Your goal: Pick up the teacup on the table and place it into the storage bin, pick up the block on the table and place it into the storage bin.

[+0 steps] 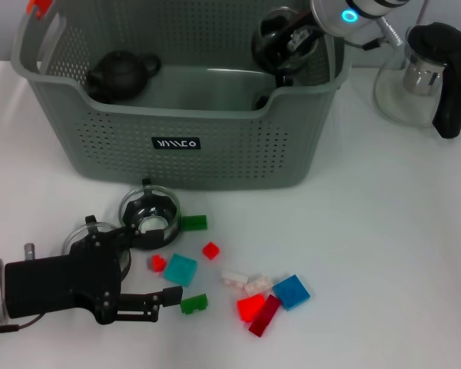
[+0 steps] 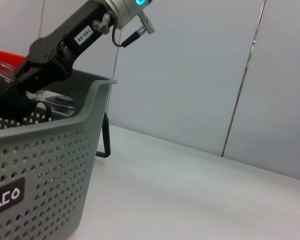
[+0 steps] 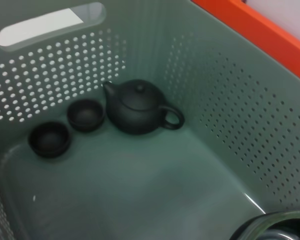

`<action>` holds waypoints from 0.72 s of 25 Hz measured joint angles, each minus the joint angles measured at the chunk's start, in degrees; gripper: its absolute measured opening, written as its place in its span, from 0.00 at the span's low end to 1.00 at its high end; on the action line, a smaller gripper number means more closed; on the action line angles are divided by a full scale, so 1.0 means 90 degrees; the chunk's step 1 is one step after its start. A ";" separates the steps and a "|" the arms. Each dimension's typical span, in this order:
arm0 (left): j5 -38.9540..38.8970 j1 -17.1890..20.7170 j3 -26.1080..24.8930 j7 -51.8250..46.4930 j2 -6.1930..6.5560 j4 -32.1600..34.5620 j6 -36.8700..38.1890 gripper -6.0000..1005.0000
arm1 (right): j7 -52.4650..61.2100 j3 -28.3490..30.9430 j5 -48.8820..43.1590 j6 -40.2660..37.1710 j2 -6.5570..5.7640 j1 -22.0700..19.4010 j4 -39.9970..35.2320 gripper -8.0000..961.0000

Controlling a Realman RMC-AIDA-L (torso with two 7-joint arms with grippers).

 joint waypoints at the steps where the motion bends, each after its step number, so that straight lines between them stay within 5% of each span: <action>1: 0.0000 0.0005 0.0000 0.0000 0.0000 -0.0002 0.0000 0.89 | 0.0012 0.0013 -0.0002 0.0005 -0.0010 -0.0007 0.0017 0.12; 18: 0.0000 0.0053 -0.0001 -0.0001 -0.0016 -0.0012 0.0000 0.89 | 0.0063 -0.0028 -0.0004 0.0126 -0.0059 -0.0130 0.0197 0.18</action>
